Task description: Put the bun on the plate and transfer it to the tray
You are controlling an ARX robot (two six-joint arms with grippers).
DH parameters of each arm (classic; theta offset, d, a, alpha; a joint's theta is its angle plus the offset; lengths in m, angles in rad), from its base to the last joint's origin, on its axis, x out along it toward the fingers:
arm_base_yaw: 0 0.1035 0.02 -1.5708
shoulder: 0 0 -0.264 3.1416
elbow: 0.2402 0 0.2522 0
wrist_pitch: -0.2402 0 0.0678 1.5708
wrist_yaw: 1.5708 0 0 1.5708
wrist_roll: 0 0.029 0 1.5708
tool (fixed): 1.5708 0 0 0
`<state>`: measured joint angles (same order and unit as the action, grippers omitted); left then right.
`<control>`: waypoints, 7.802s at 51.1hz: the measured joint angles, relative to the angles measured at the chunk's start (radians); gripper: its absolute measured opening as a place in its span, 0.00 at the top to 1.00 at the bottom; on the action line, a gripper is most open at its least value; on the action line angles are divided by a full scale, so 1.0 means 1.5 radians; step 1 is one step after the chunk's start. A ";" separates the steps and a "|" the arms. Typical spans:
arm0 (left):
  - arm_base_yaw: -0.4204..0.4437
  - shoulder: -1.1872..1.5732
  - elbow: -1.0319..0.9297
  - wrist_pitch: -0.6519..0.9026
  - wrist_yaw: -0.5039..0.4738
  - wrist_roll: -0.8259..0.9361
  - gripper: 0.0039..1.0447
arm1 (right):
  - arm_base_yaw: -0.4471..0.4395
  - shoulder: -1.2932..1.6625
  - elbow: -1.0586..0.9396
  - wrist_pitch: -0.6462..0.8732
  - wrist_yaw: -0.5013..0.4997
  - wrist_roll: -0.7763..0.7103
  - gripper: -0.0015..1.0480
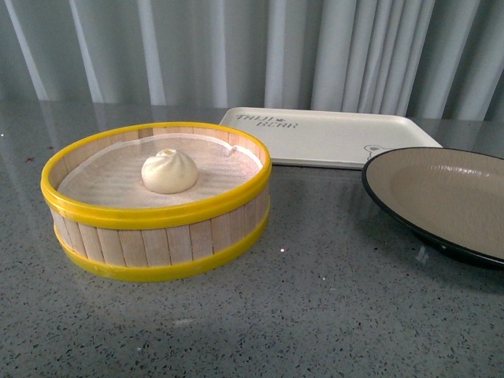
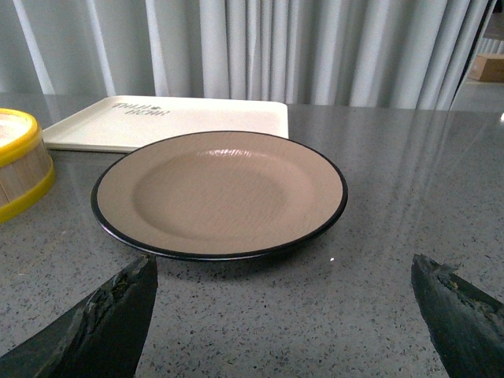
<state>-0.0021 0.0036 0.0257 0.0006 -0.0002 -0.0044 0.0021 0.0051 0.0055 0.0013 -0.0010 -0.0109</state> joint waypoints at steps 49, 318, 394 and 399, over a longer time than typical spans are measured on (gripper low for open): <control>0.000 0.000 0.000 0.000 0.000 0.000 0.06 | 0.000 0.000 0.000 0.000 0.000 0.000 0.08; -0.562 1.414 1.146 -0.111 -0.070 -0.060 0.94 | 0.000 -0.001 0.000 0.000 0.000 0.000 0.08; -0.267 1.260 1.112 -0.207 -0.285 -0.241 0.06 | 0.000 -0.001 0.000 0.000 -0.001 0.000 0.08; -0.272 1.227 1.020 -0.034 -0.269 -0.171 0.16 | 0.000 -0.001 0.000 0.000 0.000 0.000 0.08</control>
<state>-0.4095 1.8442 1.5562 -0.0509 -0.4038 -0.2607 0.0017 0.0036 0.0055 0.0013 -0.0013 -0.0105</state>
